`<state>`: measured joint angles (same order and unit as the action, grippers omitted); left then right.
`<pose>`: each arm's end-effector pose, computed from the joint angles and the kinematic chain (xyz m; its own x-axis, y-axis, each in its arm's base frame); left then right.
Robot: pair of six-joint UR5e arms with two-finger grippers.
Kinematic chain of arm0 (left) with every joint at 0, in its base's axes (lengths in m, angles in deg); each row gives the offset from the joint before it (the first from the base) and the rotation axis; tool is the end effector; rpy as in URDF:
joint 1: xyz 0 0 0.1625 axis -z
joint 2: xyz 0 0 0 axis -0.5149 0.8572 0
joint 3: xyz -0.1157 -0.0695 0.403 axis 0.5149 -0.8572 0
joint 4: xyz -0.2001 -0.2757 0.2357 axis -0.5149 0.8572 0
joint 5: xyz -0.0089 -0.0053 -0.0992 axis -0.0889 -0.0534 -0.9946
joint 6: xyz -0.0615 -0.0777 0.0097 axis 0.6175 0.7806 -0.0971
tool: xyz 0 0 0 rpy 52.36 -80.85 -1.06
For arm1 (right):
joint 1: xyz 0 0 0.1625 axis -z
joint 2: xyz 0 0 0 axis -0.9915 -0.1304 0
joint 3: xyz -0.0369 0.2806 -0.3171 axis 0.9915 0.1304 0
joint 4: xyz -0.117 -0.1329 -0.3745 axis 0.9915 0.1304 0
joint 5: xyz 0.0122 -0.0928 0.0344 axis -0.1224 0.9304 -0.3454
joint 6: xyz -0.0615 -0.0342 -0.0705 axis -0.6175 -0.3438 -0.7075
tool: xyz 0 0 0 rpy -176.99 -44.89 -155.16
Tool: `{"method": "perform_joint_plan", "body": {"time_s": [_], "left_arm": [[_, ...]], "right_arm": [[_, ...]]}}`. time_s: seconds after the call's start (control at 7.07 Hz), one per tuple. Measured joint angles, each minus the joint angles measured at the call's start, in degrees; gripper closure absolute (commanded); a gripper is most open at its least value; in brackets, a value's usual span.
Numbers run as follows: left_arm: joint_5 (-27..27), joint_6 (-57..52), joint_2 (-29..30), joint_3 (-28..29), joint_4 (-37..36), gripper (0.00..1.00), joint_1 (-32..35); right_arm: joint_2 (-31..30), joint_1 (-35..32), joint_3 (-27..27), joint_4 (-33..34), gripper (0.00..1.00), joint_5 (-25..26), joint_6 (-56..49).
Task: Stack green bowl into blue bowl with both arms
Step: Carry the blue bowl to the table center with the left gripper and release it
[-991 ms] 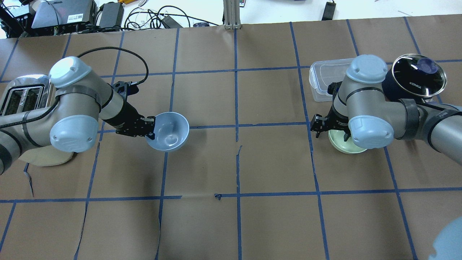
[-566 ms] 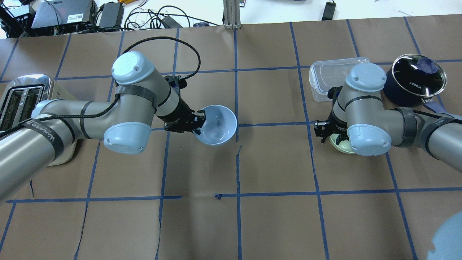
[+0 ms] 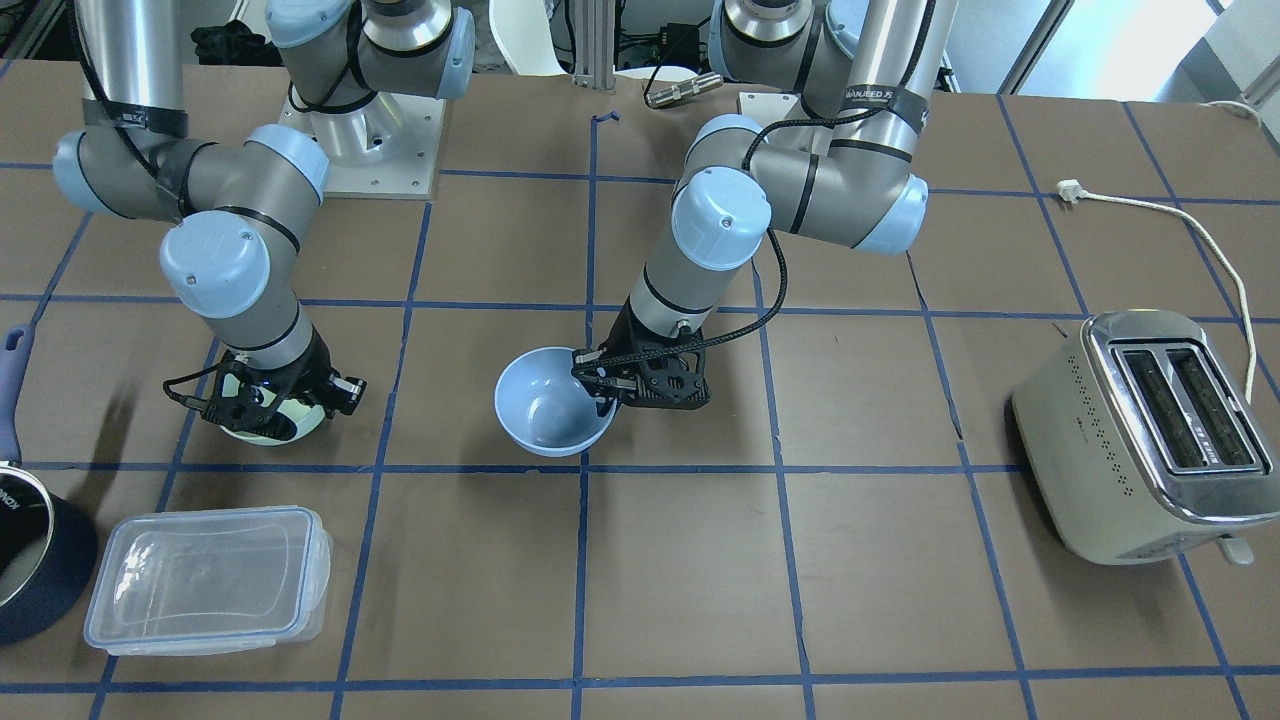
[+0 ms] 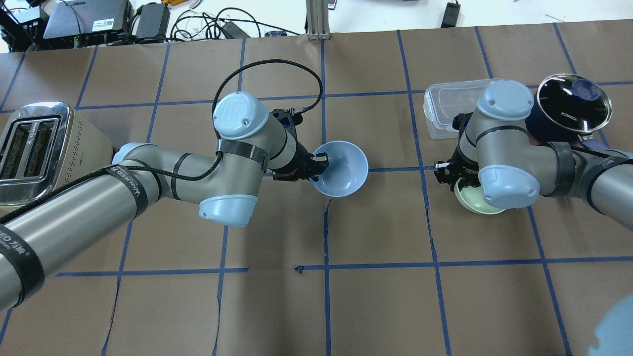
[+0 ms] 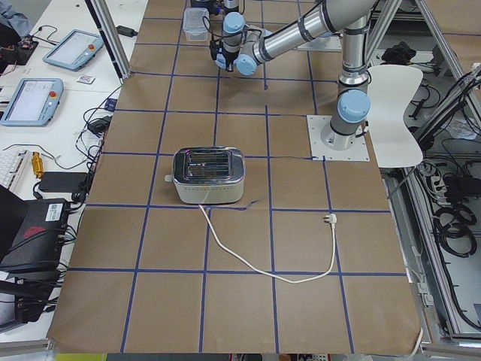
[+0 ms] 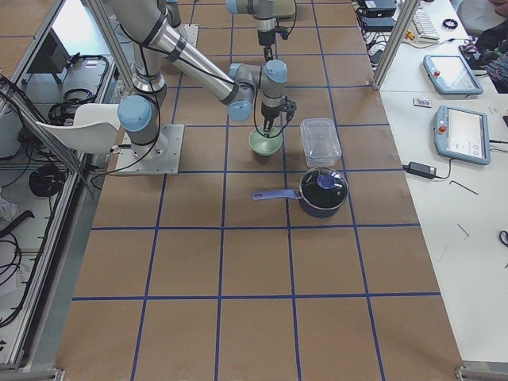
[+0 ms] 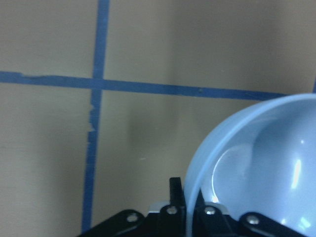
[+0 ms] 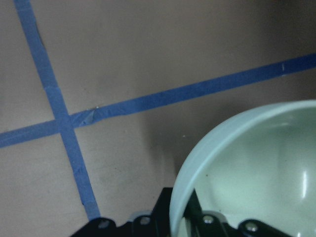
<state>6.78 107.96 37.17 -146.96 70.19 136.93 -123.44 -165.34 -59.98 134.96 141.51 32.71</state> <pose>-0.3009 -0.4822 0.2290 -0.9550 -0.0915 0.2823 -0.1136 0.9915 -0.0632 0.0669 -0.5004 0.1993 -0.9709 0.2344 0.0483 0.2358 0.9714 0.0261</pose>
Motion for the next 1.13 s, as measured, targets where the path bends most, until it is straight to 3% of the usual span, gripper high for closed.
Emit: {"method": "perform_joint_plan", "body": {"time_s": [0.28,0.71,0.99,1.13], "left_arm": [[3.6,-3.4,0.7,0.0,-0.7,0.99,-0.1],[5.0,-4.3,2.1,-0.1,-1.0,0.93,-0.2],[5.1,-4.6,2.4,-0.2,-1.1,0.9,-0.2],[5.1,-4.6,2.6,-0.3,-1.1,0.55,-0.2]], "right_arm": [[-0.5,0.0,4.5,-5.8,1.0,0.1,0.2],[-0.6,-0.2,14.6,-20.5,1.0,0.1,2.0],[-0.7,-0.5,17.6,-23.7,1.0,-0.1,4.8],[-0.7,-0.6,18.1,-24.0,1.0,-0.2,5.7]]}}
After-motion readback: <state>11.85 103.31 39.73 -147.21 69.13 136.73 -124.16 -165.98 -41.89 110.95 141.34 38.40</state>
